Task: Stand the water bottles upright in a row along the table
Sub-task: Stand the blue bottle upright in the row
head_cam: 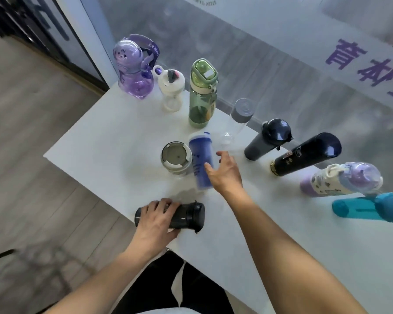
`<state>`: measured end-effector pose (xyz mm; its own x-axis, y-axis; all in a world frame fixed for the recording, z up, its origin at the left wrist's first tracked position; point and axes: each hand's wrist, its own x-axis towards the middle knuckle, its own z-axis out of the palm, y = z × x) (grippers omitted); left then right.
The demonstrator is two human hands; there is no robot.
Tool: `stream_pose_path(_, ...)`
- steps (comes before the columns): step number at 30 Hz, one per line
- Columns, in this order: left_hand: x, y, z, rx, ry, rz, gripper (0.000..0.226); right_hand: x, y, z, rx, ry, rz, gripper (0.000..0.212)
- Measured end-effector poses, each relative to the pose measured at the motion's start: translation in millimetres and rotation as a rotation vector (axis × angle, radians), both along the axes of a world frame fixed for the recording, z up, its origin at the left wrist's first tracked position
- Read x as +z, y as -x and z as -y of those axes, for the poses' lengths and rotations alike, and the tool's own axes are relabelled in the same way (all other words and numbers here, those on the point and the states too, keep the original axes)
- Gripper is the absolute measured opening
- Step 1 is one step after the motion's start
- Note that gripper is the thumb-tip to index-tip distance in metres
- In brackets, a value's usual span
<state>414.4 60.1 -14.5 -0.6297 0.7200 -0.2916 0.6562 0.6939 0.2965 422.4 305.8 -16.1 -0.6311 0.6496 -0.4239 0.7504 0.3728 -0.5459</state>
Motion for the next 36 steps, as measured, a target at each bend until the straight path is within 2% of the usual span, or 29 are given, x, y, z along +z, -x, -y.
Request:
stream_pose_path(6, 5, 3, 3, 0.094, -0.107, 0.067, 0.069, -29, 51, -15, -0.014, 0.117, 0.108, 0.082)
stream_pose_path(11, 9, 6, 2, 0.113, -0.180, 0.073, 0.068, -38, 53, -13, -0.111, 0.273, 0.044, 0.057)
stream_pose_path(13, 12, 7, 0, 0.097, -0.195, 0.068, 0.068, -31, 40, -15, -0.162, 0.264, -0.016, 0.058)
stream_pose_path(19, 25, 6, -16, 0.058, -0.269, 0.095, 0.066, 5, -27, -18, -0.364, 0.294, -0.246, 0.070)
stream_pose_path(24, 41, -1, -39, -0.049, -0.371, 0.144, 0.063, 32, -111, -12, -0.509, 0.213, -0.379, 0.081)
stream_pose_path(28, 46, -17, -61, -0.103, -0.448, 0.292, 0.062, 41, -170, -3, -0.654, 0.122, -0.471, 0.072)
stream_pose_path(34, 59, -55, -98, -0.147, -0.487, 0.470, 0.062, 51, -252, 3, -0.784, 0.022, -0.452, 0.088)
stream_pose_path(36, 67, -68, -107, -0.176, -0.519, 0.490, 0.070, 50, -277, 4, -0.826, -0.014, -0.467, 0.088)
